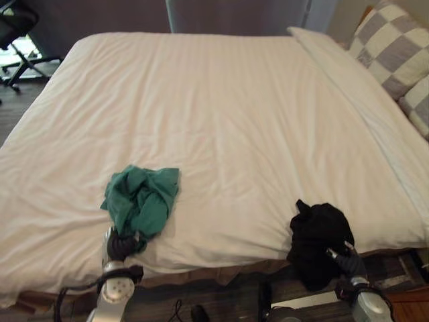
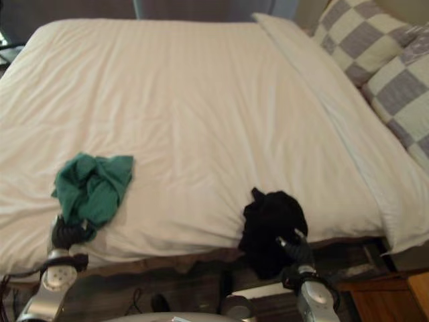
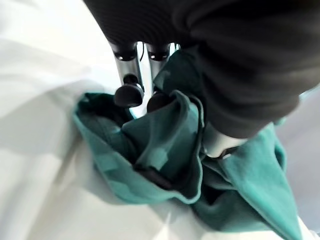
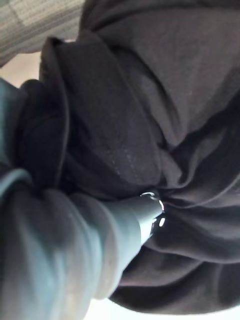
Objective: Tidy up the quilt and then pick up the clothes from the bed and put them into the laundry hamper.
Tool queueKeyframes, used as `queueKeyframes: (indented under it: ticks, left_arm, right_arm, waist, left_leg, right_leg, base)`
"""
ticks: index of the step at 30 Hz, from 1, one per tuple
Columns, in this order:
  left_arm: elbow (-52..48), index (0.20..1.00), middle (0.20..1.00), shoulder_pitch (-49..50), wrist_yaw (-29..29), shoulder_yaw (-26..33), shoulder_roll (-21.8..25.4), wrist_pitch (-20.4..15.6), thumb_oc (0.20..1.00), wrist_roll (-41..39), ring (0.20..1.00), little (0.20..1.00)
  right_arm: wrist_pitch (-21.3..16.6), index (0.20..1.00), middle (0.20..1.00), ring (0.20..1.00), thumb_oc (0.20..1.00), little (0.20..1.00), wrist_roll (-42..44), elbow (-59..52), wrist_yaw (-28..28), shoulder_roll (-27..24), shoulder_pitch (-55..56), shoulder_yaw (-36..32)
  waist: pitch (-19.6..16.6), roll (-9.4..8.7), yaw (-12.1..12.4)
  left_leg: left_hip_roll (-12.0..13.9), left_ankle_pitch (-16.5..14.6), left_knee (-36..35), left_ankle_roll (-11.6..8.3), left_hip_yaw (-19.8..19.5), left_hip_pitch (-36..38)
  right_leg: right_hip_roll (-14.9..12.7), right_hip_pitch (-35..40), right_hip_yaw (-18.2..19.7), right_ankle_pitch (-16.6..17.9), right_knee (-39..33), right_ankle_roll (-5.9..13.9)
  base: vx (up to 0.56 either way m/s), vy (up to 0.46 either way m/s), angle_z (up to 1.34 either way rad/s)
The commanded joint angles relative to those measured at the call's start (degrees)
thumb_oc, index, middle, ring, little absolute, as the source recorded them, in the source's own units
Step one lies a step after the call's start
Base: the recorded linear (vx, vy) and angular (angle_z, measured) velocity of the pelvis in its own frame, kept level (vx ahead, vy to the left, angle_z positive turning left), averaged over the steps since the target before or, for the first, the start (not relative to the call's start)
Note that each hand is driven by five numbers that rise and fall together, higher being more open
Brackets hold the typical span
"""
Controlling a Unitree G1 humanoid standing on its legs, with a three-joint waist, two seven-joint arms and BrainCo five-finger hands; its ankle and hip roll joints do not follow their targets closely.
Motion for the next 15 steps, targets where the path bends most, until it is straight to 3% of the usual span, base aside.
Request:
queueKeyframes:
  ticks: [1,2,3,4,5,6,8,10,11,12,13,14,15]
  left_arm:
    - [2.0,0.200,0.200,-3.4,0.4,0.6,1.5,-2.0,0.200,-4.1,0.200,0.200]
    - [3.0,0.200,0.200,-3.2,1.1,0.1,1.2,-2.2,0.200,-5.1,0.200,0.200]
    - [3.1,0.200,0.200,-3.3,1.1,0.2,1.2,-2.3,0.200,-5.1,0.200,0.200]
    - [3.7,0.200,0.200,-3.5,1.8,-0.7,1.4,-2.7,0.200,-5.4,0.200,0.200]
    - [6.1,0.200,0.200,-4.8,3.0,-1.7,0.1,-3.5,0.200,-7.8,0.200,0.200]
    - [6.2,0.200,0.200,-4.9,3.0,-1.7,0.0,-3.5,0.200,-7.8,0.200,0.200]
    - [7.9,0.200,0.200,-5.4,3.7,-2.7,-1.4,-4.1,0.200,-9.1,0.200,0.200]
    - [-3.4,0.200,0.200,0.0,1.7,-0.4,-1.9,-5.4,0.200,-12.6,0.200,0.200]
    - [-4.5,0.200,0.200,1.0,-0.9,-1.0,-3.5,-6.4,0.200,-17.4,0.200,0.200]
    - [-4.5,0.200,0.200,1.0,-0.9,-1.0,-3.5,-6.4,0.200,-17.5,0.200,0.200]
    - [-4.6,0.200,0.200,0.5,-2.8,-1.3,-4.4,-6.8,0.200,-22.1,0.200,0.200]
    - [-4.2,0.200,0.200,0.1,-4.2,-1.7,-5.7,-6.6,0.200,-26.0,0.200,0.200]
    - [-3.1,0.200,0.200,-0.7,-5.0,-2.3,-6.8,-6.2,0.200,-29.8,0.200,0.200]
  right_arm:
    - [-2.7,0.200,0.200,0.200,0.200,0.200,1.9,-5.5,1.6,-0.7,-3.9,-0.3]
    - [-3.0,0.200,0.200,0.200,0.200,0.200,0.4,-6.4,2.3,-0.7,-4.0,2.2]
    - [-3.0,0.200,0.200,0.200,0.200,0.200,0.3,-6.4,2.3,-0.7,-4.1,2.3]
    - [-3.2,0.200,0.200,0.200,0.200,0.200,0.3,-6.2,2.5,-0.3,-4.5,3.7]
    - [-3.5,0.200,0.200,0.200,0.200,0.200,0.0,-4.2,1.9,0.2,-6.6,6.7]
    - [-3.5,0.200,0.200,0.200,0.200,0.200,0.0,-4.2,1.9,0.2,-6.7,6.7]
    - [-4.1,0.200,0.200,0.200,0.200,0.200,-2.0,-3.8,0.9,0.5,-9.2,10.7]
    - [-3.6,0.200,0.200,0.200,0.200,0.200,-5.1,-5.0,-0.4,-0.3,-10.0,11.3]
    - [-4.1,0.200,0.200,0.200,0.200,0.200,-8.1,-4.8,-2.6,-1.3,-11.3,10.6]
    - [-4.1,0.200,0.200,0.200,0.200,0.200,-8.1,-4.8,-2.6,-1.3,-11.4,10.5]
    - [-4.3,0.200,0.200,0.200,0.200,0.200,-10.1,-5.3,-4.0,-2.2,-11.5,9.3]
    - [-4.3,0.200,0.200,0.200,0.200,0.200,-11.0,-5.5,-4.9,-2.6,-11.3,8.3]
    - [-4.3,0.200,0.200,0.200,0.200,0.200,-12.3,-6.0,-6.4,-2.8,-11.0,6.9]
  waist:
    - [0.8,-0.05,-0.4]
    - [2.2,0.16,-0.4]
    - [2.3,-0.07,-0.4]
    - [3.0,0.19,-0.7]
    - [4.0,0.94,-0.7]
    - [4.0,0.94,-0.7]
    - [4.4,1.76,2.0]
    - [4.2,2.48,5.7]
    - [5.0,2.91,9.4]
    - [4.9,2.93,9.3]
    - [5.1,3.13,10.9]
    - [5.2,3.38,11.6]
    - [5.0,3.29,11.3]
  left_leg:
    - [3.6,-3.1,0.2,-3.88,-1.5,3.0]
    - [3.1,-3.4,0.2,-3.28,-2.0,3.6]
    - [3.1,-2.2,0.2,-2.87,-1.3,3.0]
    - [2.9,-2.5,0.2,-2.53,-2.4,2.5]
    - [2.0,-2.5,0.2,-1.70,-5.1,1.4]
    - [2.0,-2.5,0.2,-1.70,-5.1,1.5]
    - [0.5,-1.8,0.2,-1.07,-7.8,0.1]
    - [-0.3,-2.0,0.2,-0.64,-10.7,-1.7]
    - [-1.0,-1.2,0.2,-0.93,-13.3,-3.2]
    - [-1.0,-1.1,0.2,-0.92,-13.5,-3.4]
    - [-1.0,-0.4,0.2,-1.41,-14.6,-5.3]
    - [-0.5,0.1,0.2,-1.45,-13.7,-6.2]
    - [2.3,-1.4,0.3,-1.59,-5.0,-5.8]
  right_leg:
    - [-5.9,2.8,-2.5,-0.8,2.1,5.93]
    - [-6.0,1.5,-1.4,-1.6,7.9,6.40]
    - [-6.1,0.8,-1.8,-0.9,8.0,5.76]
    - [-5.0,-0.1,1.0,-2.0,9.2,5.54]
    - [-1.6,-0.3,8.0,-5.3,6.7,4.80]
    - [-1.6,-0.3,8.0,-5.3,6.7,4.81]
    - [-1.3,0.9,7.1,-5.0,4.8,3.71]
    - [-1.7,2.1,4.0,-3.9,2.0,4.06]
    - [-2.6,4.0,-0.9,-4.1,0.3,3.97]
    - [-2.6,3.9,-1.1,-4.0,0.3,3.95]
    - [-3.4,4.4,-5.3,-4.4,0.0,4.05]
    - [-4.2,5.1,-9.6,-5.0,0.0,4.17]
    - [-5.8,7.5,-15.4,-5.5,0.0,4.90]
  base:
    - [-0.06,0.078,-0.15]
    - [-0.13,0.060,-0.08]
    - [-0.13,0.052,0.02]
    - [-0.14,0.084,0.13]
    - [-0.07,0.101,0.13]
    - [-0.04,0.127,0.60]
    - [-0.01,0.037,0.68]
    - [-0.01,-0.023,0.38]
    - [0.00,-0.002,0.76]
    - [-0.06,0.008,0.90]
    - [-0.10,0.014,1.59]
    - [-0.05,0.133,2.73]
    - [0.01,0.131,3.11]
